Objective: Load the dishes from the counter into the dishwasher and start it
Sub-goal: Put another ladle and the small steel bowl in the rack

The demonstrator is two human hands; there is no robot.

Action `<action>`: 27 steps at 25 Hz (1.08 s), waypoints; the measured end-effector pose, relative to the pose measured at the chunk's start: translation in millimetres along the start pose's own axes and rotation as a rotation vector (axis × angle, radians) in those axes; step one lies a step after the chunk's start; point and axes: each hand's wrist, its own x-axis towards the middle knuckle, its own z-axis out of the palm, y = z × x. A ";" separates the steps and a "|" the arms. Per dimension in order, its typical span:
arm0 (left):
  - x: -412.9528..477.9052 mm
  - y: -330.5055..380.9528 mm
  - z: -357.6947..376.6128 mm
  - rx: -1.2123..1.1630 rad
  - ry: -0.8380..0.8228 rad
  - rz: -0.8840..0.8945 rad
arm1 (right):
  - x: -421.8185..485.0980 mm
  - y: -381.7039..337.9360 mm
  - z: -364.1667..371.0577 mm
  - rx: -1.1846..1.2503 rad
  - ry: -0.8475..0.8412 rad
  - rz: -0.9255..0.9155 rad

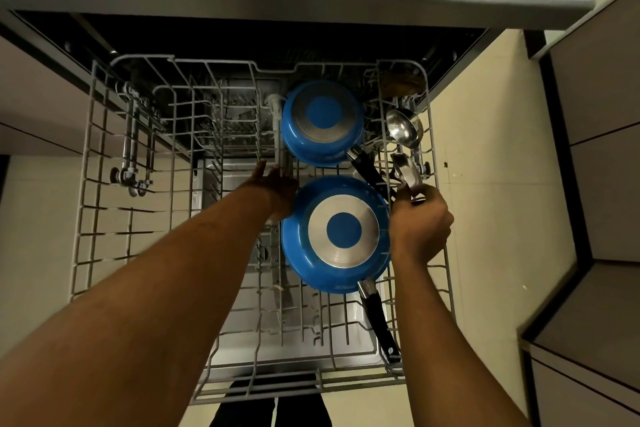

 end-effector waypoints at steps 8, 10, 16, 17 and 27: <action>-3.4 2.8 5.5 0.042 0.053 -0.021 | -29.0 -2.7 -7.3 -0.091 0.005 0.000; -7.5 7.2 15.8 0.121 0.121 -0.040 | -43.2 -4.2 -10.5 -0.074 0.023 -0.047; -45.6 22.8 59.8 -0.126 0.375 -0.129 | -81.0 5.1 -17.9 -0.241 -0.247 -0.381; -54.6 27.1 64.0 -0.168 0.394 -0.134 | -84.9 5.1 -18.8 -0.280 -0.317 -0.417; -178.7 54.0 85.0 -0.364 0.380 -0.210 | -143.8 -8.5 -80.6 -0.496 -0.624 -0.615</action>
